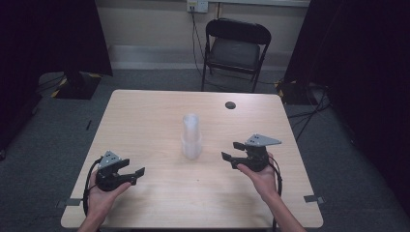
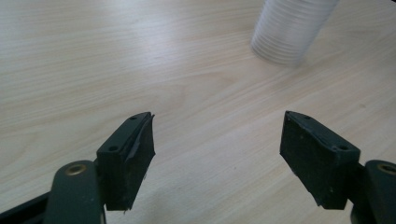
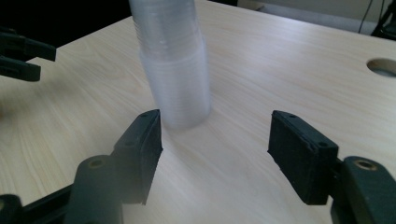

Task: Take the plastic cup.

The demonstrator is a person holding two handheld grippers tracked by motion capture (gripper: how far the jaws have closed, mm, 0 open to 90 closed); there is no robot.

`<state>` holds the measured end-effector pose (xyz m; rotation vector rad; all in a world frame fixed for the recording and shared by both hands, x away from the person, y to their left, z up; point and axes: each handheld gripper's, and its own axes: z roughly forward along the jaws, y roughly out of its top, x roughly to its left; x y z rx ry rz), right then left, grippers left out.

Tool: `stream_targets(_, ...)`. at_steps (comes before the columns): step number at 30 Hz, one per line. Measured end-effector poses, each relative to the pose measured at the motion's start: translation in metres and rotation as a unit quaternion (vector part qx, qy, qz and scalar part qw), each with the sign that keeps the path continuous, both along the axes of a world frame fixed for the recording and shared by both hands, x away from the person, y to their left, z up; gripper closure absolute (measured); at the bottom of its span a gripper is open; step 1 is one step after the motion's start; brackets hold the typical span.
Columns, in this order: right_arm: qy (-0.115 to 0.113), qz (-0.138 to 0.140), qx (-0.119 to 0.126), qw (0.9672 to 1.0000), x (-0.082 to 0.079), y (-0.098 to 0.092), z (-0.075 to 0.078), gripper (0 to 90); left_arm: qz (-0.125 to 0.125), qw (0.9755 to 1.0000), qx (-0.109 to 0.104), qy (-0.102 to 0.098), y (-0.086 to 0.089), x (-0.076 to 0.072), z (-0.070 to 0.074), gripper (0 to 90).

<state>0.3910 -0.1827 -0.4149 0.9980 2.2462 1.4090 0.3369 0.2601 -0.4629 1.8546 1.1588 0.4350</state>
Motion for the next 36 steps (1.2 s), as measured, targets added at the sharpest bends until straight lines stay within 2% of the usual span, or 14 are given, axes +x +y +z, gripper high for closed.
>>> stream_targets(1,-0.001,0.015,-0.003,0.9999,0.004,0.009,0.002,34.8,0.001,1.0000,0.002,0.001,0.000,0.000,0.000,26.1)
stream_targets(3,-0.003,0.025,-0.004,0.9997,0.006,0.014,0.005,34.8,0.001,1.0000,0.003,0.001,-0.001,0.000,-0.001,26.1)
stream_targets(7,-0.009,0.034,-0.003,0.9994,0.006,0.022,0.008,32.8,0.000,1.0000,0.004,0.003,-0.001,-0.001,0.000,26.2)
stream_targets(11,-0.004,0.037,0.002,0.9993,0.007,0.029,0.011,29.2,0.002,1.0000,0.006,0.002,-0.004,-0.003,0.002,26.8)
stream_targets(15,-0.013,0.042,0.006,0.9990,0.010,0.038,0.016,29.0,-0.007,0.9999,0.014,0.003,-0.008,-0.003,0.002,27.2)
stream_targets(19,-0.019,0.046,0.005,0.9988,0.016,0.047,0.020,26.6,-0.011,0.9999,0.002,0.005,-0.011,-0.004,0.001,26.9)
stream_targets(21,-0.020,0.051,0.000,0.9985,0.025,0.056,0.023,23.8,-0.015,0.9999,-0.005,0.005,-0.012,-0.004,0.000,26.5)
stream_targets(22,-0.020,0.054,0.000,0.9984,0.028,0.059,0.024,22.7,-0.021,0.9998,0.005,0.002,-0.014,-0.004,0.001,26.5)
stream_targets(26,-0.022,0.061,-0.001,0.9979,0.037,0.069,0.028,20.8,-0.025,0.9996,0.011,-0.002,-0.015,-0.004,0.000,26.5)
stream_targets(36,-0.037,0.071,0.001,0.9968,0.054,0.095,0.032,20.4,-0.025,0.9996,0.014,-0.003,-0.016,-0.003,-0.001,26.5)
